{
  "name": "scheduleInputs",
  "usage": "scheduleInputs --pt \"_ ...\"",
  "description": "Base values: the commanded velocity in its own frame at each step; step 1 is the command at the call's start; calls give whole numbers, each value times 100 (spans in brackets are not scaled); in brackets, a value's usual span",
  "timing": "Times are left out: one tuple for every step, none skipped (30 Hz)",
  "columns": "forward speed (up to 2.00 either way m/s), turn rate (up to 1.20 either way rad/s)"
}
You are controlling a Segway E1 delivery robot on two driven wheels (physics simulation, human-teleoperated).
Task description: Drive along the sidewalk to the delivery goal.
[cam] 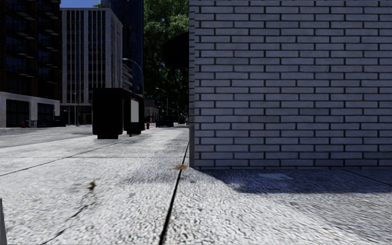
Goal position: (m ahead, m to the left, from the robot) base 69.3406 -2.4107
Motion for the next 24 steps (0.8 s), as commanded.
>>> scheduleInputs --pt "119 6" --pt "119 10" --pt "119 10" --pt "119 18" --pt "119 24" --pt "119 30" --pt "119 30" --pt "119 35" --pt "119 36" --pt "119 37" --pt "119 37" --pt "120 38" --pt "122 40" --pt "124 42" --pt "124 42" --pt "127 46" --pt "134 48" --pt "142 50" --pt "142 50" --pt "147 51" --pt "149 52" --pt "151 52" --pt "151 52" --pt "156 52"
